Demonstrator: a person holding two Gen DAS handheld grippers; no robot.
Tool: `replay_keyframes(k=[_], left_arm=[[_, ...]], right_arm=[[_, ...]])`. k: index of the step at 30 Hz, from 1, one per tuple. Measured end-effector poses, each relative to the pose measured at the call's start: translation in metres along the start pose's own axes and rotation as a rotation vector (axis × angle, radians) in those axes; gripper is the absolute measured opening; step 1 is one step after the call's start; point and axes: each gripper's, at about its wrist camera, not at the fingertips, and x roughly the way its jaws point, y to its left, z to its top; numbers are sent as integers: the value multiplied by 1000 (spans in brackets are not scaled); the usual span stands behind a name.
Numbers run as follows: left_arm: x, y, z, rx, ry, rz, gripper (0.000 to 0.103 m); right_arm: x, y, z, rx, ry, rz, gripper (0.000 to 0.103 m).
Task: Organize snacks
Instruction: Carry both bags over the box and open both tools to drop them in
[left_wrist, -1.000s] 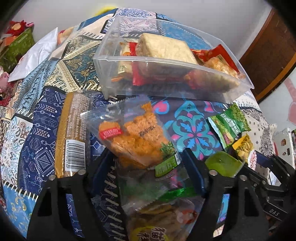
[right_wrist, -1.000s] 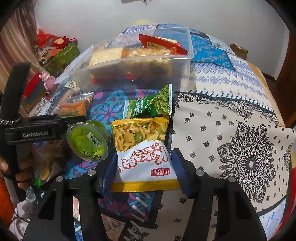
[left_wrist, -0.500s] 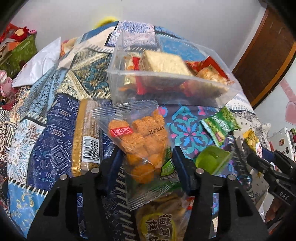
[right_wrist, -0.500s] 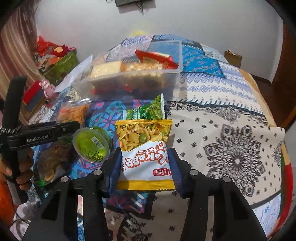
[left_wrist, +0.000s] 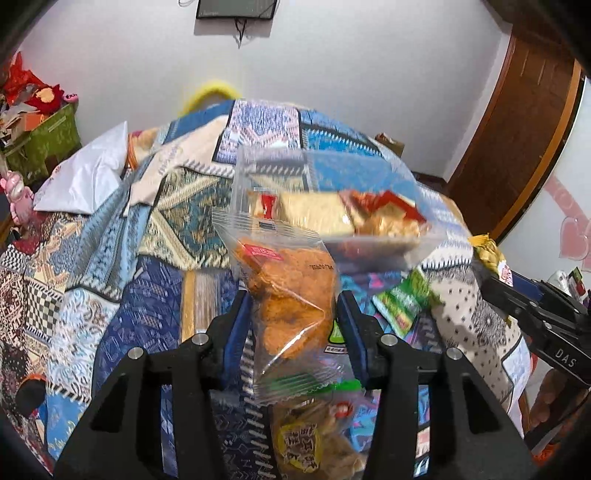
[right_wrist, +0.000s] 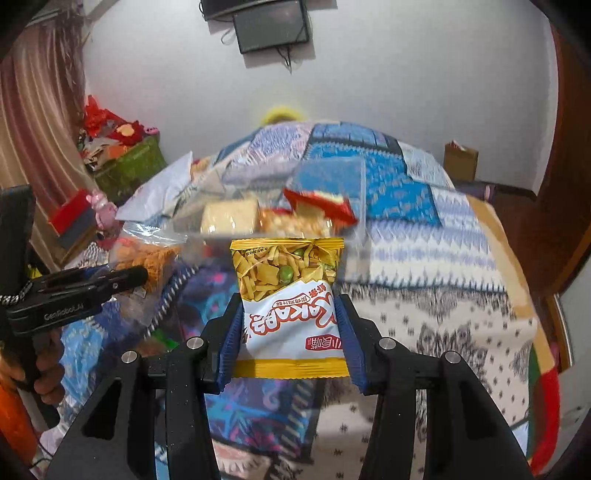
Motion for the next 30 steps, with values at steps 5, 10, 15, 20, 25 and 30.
replay_keyframes(k=[5, 10, 15, 20, 25, 30], left_arm=[[-5, -1, 19, -5, -47, -11, 47], [2, 0, 40, -9, -78, -14, 47], [14, 1, 59, 2, -103, -7, 47], [32, 1, 78, 13, -114, 1, 47], [56, 3, 92, 9, -99, 6, 47], [84, 7, 102, -2, -66, 6, 47]], right_arm=[[6, 6, 21, -8, -44, 7, 45], [17, 10, 39, -13, -68, 11, 45], [36, 14, 57, -17, -73, 17, 45], [57, 16, 71, -24, -63, 15, 45], [80, 16, 82, -28, -38, 14, 45], [104, 16, 87, -27, 1, 21, 45]])
